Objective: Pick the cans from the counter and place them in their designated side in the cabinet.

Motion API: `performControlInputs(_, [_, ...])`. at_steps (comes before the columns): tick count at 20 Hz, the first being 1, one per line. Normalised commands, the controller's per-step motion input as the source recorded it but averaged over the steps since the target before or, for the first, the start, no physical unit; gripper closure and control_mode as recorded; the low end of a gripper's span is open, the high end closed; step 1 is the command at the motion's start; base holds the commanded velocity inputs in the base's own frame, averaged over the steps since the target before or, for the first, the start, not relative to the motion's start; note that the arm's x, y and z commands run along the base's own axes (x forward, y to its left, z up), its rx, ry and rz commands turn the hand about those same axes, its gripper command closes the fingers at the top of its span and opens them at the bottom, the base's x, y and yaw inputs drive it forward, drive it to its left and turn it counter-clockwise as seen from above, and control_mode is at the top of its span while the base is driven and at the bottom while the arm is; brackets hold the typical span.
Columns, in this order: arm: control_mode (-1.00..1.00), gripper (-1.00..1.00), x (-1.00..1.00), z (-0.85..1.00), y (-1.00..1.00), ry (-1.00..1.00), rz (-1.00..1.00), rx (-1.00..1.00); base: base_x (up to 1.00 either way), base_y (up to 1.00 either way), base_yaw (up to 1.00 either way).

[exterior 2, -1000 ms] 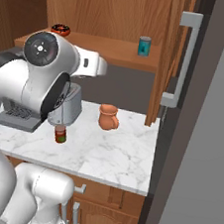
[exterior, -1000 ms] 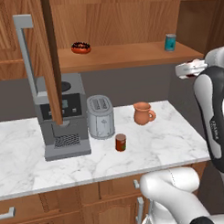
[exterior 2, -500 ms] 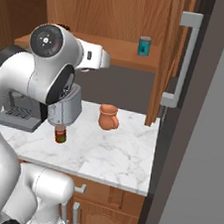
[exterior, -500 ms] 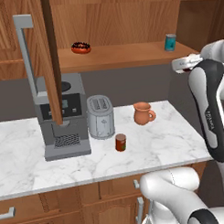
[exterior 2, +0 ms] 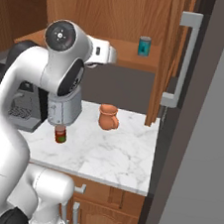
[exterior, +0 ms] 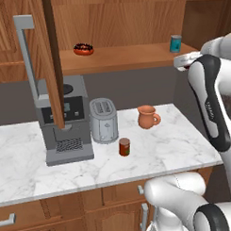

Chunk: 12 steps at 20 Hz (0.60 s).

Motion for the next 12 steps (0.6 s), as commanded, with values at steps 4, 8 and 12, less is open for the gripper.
performControlInputs(4, [-1.0,1.0,0.26,0.06,-0.09,0.0,0.0,0.0,0.0,0.0,0.0])
performControlInputs(8, [-1.0,1.0,0.24,0.04,-0.11,0.0,0.0,-0.01,0.0,0.0,0.0])
performControlInputs(12, [-1.0,1.0,0.24,0.04,-0.13,0.0,-0.01,-0.01,0.0,0.0,0.0])
